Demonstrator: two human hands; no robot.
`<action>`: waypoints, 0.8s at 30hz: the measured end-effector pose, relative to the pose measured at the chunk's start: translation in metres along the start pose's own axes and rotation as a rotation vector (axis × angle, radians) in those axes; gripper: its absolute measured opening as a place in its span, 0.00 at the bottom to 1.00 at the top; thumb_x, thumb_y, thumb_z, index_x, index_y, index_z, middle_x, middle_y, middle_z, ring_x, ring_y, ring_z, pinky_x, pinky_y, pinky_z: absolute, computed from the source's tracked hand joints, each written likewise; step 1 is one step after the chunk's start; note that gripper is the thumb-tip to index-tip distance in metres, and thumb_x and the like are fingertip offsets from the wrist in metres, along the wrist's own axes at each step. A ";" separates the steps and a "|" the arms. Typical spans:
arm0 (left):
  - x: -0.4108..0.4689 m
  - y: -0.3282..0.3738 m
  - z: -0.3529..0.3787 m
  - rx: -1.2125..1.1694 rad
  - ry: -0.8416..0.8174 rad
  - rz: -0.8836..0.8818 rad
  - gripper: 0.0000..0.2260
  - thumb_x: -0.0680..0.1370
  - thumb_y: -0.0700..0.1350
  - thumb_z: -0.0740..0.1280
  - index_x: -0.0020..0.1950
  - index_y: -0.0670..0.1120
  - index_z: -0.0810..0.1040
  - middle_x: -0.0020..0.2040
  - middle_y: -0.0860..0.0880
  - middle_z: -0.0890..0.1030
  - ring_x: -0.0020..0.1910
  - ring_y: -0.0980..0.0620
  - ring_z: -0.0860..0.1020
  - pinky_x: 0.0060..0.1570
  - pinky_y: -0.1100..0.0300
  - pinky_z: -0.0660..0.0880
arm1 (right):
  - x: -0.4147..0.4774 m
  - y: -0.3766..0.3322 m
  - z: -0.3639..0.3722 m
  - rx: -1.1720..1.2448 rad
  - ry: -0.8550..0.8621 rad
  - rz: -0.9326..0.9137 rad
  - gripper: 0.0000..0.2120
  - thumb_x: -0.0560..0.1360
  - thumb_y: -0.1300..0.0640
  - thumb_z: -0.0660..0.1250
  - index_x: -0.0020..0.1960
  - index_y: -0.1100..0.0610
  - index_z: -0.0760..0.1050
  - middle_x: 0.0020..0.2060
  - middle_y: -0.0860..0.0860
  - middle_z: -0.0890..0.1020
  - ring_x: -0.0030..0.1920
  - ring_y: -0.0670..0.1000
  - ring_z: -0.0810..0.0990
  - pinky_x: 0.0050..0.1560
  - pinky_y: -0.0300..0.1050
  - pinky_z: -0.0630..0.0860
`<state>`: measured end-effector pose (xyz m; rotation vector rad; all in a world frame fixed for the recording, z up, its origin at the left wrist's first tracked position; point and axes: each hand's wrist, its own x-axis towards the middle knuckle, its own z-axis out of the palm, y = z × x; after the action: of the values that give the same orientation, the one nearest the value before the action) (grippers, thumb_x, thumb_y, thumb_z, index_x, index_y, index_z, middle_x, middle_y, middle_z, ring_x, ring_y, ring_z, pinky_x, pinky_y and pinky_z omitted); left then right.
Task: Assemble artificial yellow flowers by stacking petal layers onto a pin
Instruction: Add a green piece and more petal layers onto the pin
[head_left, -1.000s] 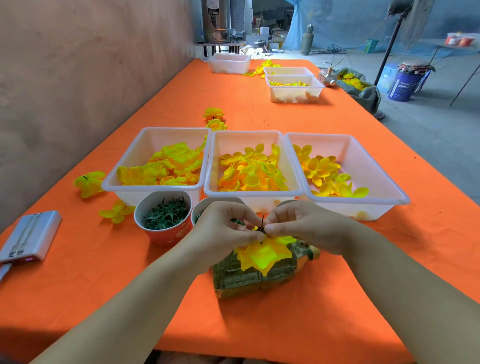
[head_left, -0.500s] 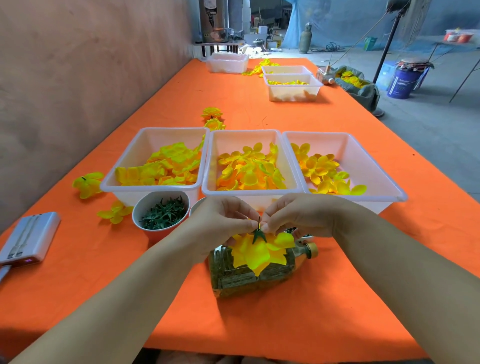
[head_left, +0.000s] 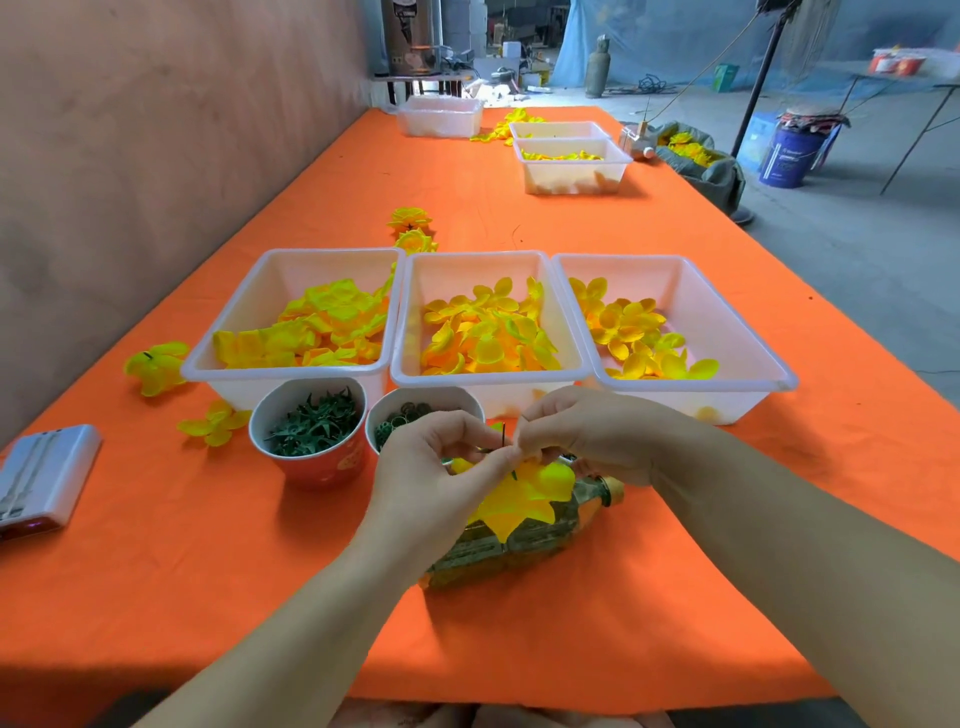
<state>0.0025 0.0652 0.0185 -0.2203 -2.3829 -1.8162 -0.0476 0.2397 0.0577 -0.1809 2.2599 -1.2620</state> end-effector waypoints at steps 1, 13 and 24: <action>-0.003 -0.003 0.004 0.060 0.064 0.063 0.05 0.71 0.46 0.78 0.39 0.53 0.84 0.41 0.52 0.83 0.44 0.53 0.80 0.40 0.59 0.75 | 0.000 0.000 0.000 -0.005 0.004 0.004 0.06 0.62 0.51 0.68 0.32 0.53 0.75 0.30 0.46 0.73 0.33 0.44 0.70 0.37 0.43 0.65; -0.021 -0.021 0.043 -0.008 0.381 0.190 0.03 0.72 0.44 0.73 0.40 0.45 0.82 0.43 0.51 0.79 0.46 0.56 0.79 0.48 0.69 0.72 | 0.000 0.021 0.003 0.111 -0.051 -0.043 0.13 0.76 0.62 0.65 0.32 0.54 0.73 0.27 0.45 0.70 0.29 0.44 0.67 0.33 0.39 0.62; -0.011 -0.023 0.023 0.136 0.224 0.116 0.04 0.72 0.49 0.77 0.41 0.52 0.83 0.49 0.50 0.77 0.54 0.49 0.77 0.54 0.53 0.73 | 0.001 0.008 0.005 -0.022 0.019 0.054 0.08 0.62 0.49 0.70 0.29 0.52 0.75 0.30 0.47 0.73 0.34 0.47 0.71 0.43 0.49 0.67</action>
<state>0.0085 0.0806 -0.0116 -0.1302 -2.2752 -1.5340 -0.0449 0.2400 0.0489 -0.1149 2.2801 -1.2168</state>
